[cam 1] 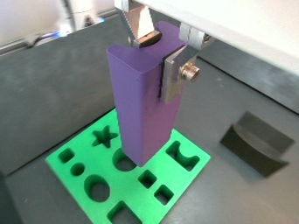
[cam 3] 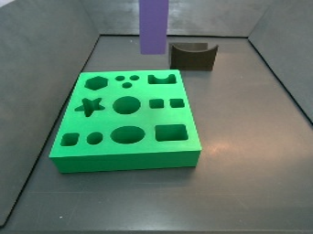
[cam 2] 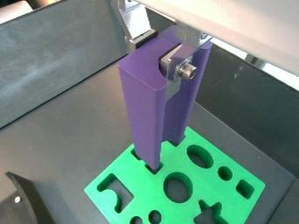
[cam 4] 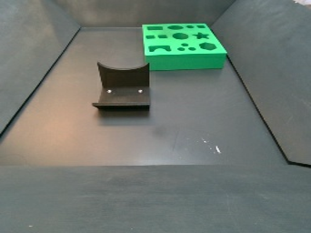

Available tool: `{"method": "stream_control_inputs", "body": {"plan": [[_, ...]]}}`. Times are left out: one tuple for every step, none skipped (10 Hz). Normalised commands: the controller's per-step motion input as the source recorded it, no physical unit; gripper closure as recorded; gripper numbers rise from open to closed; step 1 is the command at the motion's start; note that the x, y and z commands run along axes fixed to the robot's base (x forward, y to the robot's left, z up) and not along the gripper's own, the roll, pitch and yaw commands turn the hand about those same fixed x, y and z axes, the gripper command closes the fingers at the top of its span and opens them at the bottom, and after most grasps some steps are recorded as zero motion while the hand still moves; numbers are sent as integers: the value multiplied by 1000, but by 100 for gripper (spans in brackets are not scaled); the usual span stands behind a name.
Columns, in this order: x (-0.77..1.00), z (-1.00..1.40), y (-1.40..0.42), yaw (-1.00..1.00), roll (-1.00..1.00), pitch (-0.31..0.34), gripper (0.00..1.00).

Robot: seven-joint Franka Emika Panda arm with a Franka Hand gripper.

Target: Insert the arch object.

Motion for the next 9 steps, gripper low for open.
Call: {"method": "stream_control_inputs", "body": {"plan": [[266, -220, 171, -894, 0, 0, 100], [266, -217, 169, -894, 0, 0, 100], [266, -217, 169, -894, 0, 0, 100], [266, -217, 169, -894, 0, 0, 100], [266, -220, 169, -897, 0, 0, 100], [254, -189, 154, -920, 0, 0, 100], [197, -140, 109, -960, 0, 0, 100], [194, -137, 111, -957, 0, 0, 100], [189, -143, 114, -949, 0, 0, 100]]}}
